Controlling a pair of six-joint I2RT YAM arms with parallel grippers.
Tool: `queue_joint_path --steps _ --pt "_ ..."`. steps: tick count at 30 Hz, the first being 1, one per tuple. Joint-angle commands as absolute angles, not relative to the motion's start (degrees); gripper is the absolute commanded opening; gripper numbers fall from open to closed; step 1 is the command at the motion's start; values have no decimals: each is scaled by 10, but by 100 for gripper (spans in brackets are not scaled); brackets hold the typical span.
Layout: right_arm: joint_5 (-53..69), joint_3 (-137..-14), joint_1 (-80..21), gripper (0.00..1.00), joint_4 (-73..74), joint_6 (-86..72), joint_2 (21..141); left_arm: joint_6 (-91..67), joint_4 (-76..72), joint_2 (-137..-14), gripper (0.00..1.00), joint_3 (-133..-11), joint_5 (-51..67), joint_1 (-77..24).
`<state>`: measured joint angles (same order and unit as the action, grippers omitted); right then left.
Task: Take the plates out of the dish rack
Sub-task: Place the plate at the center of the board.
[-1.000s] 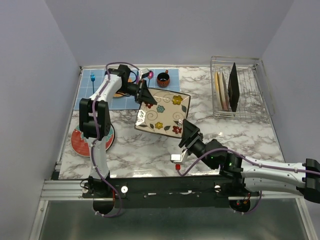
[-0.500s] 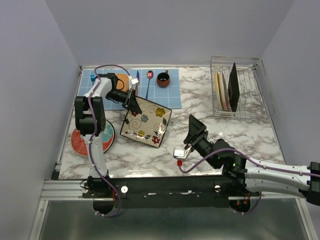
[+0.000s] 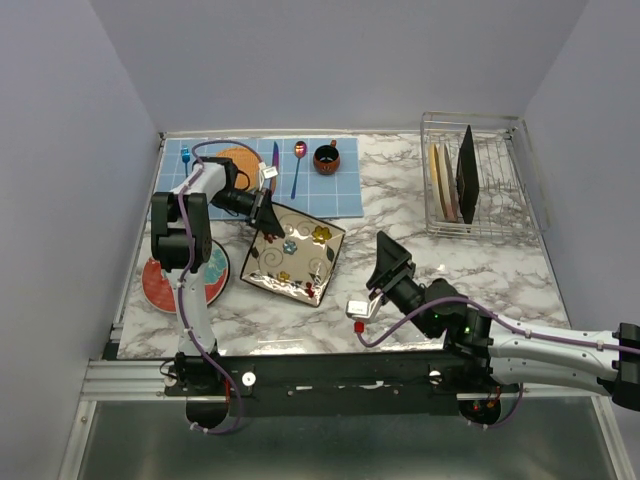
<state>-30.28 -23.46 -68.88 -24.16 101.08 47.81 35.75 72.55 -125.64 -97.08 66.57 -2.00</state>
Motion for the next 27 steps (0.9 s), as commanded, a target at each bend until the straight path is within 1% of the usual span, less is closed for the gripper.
queue_joint_path --steps 1,17,27 --pt "-303 -218 -688 63 -272 1022 472 364 867 -1245 0 -955 766 -20" --pt "-294 -224 -688 62 -269 1029 485 410 867 -1290 0 -933 778 -25" --pt "-287 -221 -688 61 -266 1028 486 413 847 -1316 1 -940 747 -27"
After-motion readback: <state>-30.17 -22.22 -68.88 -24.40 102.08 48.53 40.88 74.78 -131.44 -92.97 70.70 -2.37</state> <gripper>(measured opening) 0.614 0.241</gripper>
